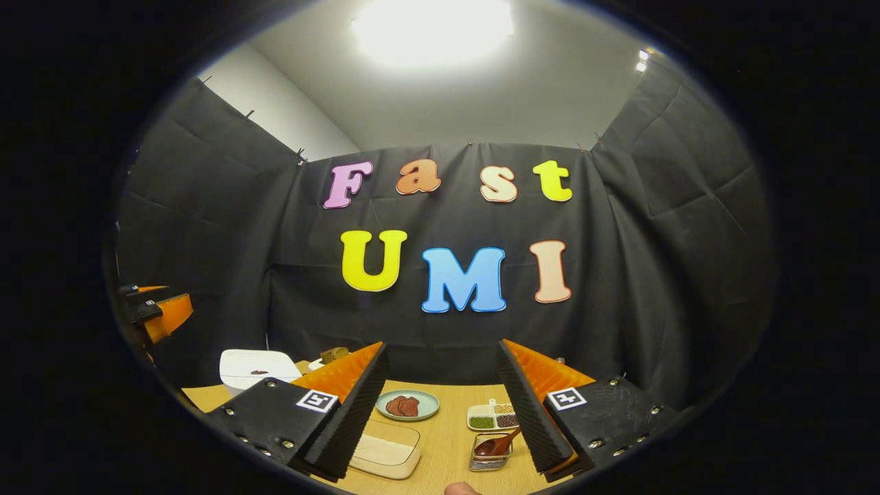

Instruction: Close the left gripper, press the button to open the rice cooker; take a wooden spoon from the chopstick holder with the right hand, scoop a spoonful of rice and pour it into the rice cooker, then put the wooden spoon back into the chopstick holder.

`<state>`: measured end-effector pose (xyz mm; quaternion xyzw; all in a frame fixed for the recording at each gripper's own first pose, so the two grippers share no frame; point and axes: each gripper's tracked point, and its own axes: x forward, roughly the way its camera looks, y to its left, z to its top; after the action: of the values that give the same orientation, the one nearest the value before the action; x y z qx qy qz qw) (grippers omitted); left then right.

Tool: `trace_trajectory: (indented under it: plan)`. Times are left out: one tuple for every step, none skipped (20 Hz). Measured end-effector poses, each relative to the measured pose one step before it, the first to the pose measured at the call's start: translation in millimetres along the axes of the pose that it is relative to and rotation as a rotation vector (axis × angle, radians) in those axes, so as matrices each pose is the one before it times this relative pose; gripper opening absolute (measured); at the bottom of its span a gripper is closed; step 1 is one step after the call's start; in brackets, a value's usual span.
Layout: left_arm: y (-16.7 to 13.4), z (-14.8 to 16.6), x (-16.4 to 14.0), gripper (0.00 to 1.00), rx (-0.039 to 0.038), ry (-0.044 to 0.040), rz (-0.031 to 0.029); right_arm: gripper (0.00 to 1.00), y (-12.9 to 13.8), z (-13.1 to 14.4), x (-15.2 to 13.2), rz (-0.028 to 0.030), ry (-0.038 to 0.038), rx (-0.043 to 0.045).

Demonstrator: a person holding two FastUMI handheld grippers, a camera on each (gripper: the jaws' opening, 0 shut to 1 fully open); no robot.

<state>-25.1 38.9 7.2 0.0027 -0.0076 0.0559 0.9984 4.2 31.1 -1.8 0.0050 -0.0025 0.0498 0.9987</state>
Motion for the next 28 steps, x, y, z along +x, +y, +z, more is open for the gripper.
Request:
trace_trajectory:
  plan:
    - [0.27,1.35,0.28,0.75,-0.00173,-0.00760,-0.00179,0.95,0.06,1.31,-0.16,-0.00358,-0.00338,-0.00181]
    - [2.41,4.30,1.00,0.68,-0.00003,-0.00903,0.00227,0.95,-1.22,1.03,0.46,-0.00431,-0.00196,-0.00064]
    - [0.32,0.28,0.22,0.62,0.00067,-0.00708,-0.00073,0.95,-0.10,-0.50,-0.62,-0.00145,0.00053,0.00072]
    - [-2.41,1.89,0.27,0.52,0.00034,-0.00339,-0.01289,0.95,0.80,-0.30,-0.42,-0.00183,0.00066,-0.00142]
    - [-0.16,0.66,2.81,0.50,0.00371,-0.00506,-0.00456,0.95,-0.58,-1.42,-0.38,-0.00348,0.00223,-0.00419]
    - [-0.72,-1.23,0.81,0.49,0.00082,-0.00588,-0.00599,0.95,0.26,0.12,0.47,-0.00212,0.00258,-0.00466]
    - [-3.61,-1.64,0.64,0.24,0.00090,0.00629,-0.01760,0.95,0.32,-0.83,-0.53,-0.00221,0.00315,-0.00262]
    - [-1.47,-4.69,3.49,0.23,-0.00269,0.00822,-0.01591,0.95,1.27,0.14,-0.36,-0.00177,0.00073,-0.00108]
    - [0.15,-1.82,1.95,0.23,0.00147,0.00877,-0.00535,0.95,1.43,0.16,-0.23,-0.00293,-0.00184,-0.00101]
    - [4.04,-4.80,2.83,0.22,-0.00309,0.00359,0.00287,0.95,1.30,-0.65,-0.40,-0.00233,-0.00036,-0.00187]
    - [3.73,-6.68,4.25,0.10,0.00254,0.00929,0.00911,0.95,0.72,-0.25,0.12,-0.00403,0.00113,-0.00271]
    - [1.06,-0.81,-0.29,0.10,-0.00874,0.00453,-0.00845,0.95,0.75,-0.32,0.03,-0.00445,0.00098,-0.00237]
    - [-4.60,-4.45,5.52,0.09,-0.01201,0.00740,-0.02725,0.95,0.60,-0.92,-1.46,-0.00544,0.00072,-0.00231]
    - [-0.55,-0.84,4.40,0.09,-0.00949,0.00243,-0.01218,0.95,0.30,-0.55,-0.56,-0.00641,-0.00034,-0.00225]
    - [2.30,-2.42,6.64,0.09,-0.00909,0.00240,-0.01026,0.95,0.33,-1.13,0.01,-0.00607,0.00225,-0.00388]
    - [3.02,-2.93,5.61,0.12,-0.01171,0.00520,-0.00674,0.95,-1.05,-1.20,-0.93,-0.00963,0.00386,-0.00471]
    - [1.49,-2.67,5.65,0.12,-0.01890,0.00809,-0.00971,0.95,-1.35,-0.98,-0.32,-0.01110,0.00433,-0.00276]
    - [2.52,-3.92,7.06,0.09,-0.02163,0.00882,-0.00627,0.95,-0.63,-0.29,-0.88,-0.01095,0.00250,0.00073]
    - [1.75,-3.79,7.03,0.10,-0.01980,0.01058,-0.00885,0.95,-0.98,-0.63,-0.92,-0.01139,0.00311,0.00086]
    - [3.12,-2.91,8.41,0.09,-0.01666,0.00873,-0.00814,0.95,-1.69,0.02,-1.40,-0.01369,0.00210,-0.00176]
    - [1.11,-3.95,7.15,0.09,-0.01202,0.01027,-0.01294,0.95,-2.46,-0.10,-1.50,-0.01428,0.00067,-0.00429]
    - [3.30,-4.52,8.34,0.09,-0.00491,0.01365,-0.00834,0.95,-2.47,0.16,-0.72,-0.01419,0.00105,-0.00577]
    - [5.22,-5.49,7.49,0.09,0.00021,0.01316,-0.00139,0.95,-2.58,-0.90,-0.95,-0.01455,0.00172,-0.00597]
    - [6.23,-6.90,8.88,0.09,-0.00089,0.01230,0.00332,0.95,-2.54,-0.31,-0.92,-0.01502,0.00202,-0.00495]
    - [6.82,-5.92,8.91,0.09,-0.00156,0.01632,0.00806,0.95,-2.12,0.11,-1.95,-0.01534,0.00188,-0.00373]
    - [8.24,-7.97,8.70,0.09,0.00307,0.01637,0.01873,0.95,-2.50,-0.13,-1.29,-0.01643,0.00213,-0.00291]
    - [6.50,-5.93,7.75,0.11,0.00219,0.01138,0.01121,0.95,-1.97,-0.13,-1.45,-0.01469,0.00196,-0.00309]
    - [4.82,-7.10,7.37,0.09,-0.00264,0.01459,0.00311,0.95,-1.69,-0.18,-1.12,-0.01371,0.00402,-0.00456]
